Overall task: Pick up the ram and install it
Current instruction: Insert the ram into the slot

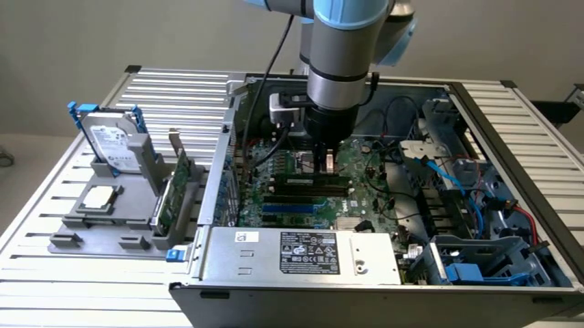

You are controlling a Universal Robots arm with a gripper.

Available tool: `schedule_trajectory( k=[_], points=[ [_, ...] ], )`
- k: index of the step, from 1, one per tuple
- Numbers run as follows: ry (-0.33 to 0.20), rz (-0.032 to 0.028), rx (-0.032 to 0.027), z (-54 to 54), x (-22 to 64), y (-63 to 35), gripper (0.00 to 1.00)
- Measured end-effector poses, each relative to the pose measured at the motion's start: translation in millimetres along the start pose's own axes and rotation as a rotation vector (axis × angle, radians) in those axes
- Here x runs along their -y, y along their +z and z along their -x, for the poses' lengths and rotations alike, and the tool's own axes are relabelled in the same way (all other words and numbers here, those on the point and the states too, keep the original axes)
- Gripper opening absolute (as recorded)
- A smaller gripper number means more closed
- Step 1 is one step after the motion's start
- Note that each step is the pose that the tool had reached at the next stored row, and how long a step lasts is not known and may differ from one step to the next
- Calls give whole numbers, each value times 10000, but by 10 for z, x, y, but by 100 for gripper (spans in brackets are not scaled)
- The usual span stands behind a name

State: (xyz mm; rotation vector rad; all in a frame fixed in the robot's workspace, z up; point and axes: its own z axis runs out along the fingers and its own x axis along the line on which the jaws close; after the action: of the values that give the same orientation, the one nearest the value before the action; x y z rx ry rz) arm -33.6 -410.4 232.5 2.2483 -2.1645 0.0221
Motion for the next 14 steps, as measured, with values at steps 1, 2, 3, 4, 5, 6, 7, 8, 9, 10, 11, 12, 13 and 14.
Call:
schedule_trajectory(
  k=[1,2,3,4,5,6,7,8,9,10,11,12,13,14],
  points=[
    [-4,-27,-1,0,0,13,14],
    [-9,-48,-2,0,0,25,14],
    [-12,-61,-2,1,1,32,14],
    [-17,-65,-4,0,1,34,14],
    [-20,-66,-5,0,0,34,14],
    [-22,-69,-6,0,-2,35,14],
    [-24,-74,-3,1,-3,38,14],
    [-28,-80,-1,1,-4,42,14],
    [-31,-88,-1,2,-5,47,14],
    [-36,-94,-3,2,-6,52,14],
    [-39,-100,-4,2,-6,56,14],
    [-41,-106,-5,2,-7,60,14],
    [-43,-110,-7,1,-8,62,14],
    [-45,-114,-6,1,-8,64,14]
  ],
)
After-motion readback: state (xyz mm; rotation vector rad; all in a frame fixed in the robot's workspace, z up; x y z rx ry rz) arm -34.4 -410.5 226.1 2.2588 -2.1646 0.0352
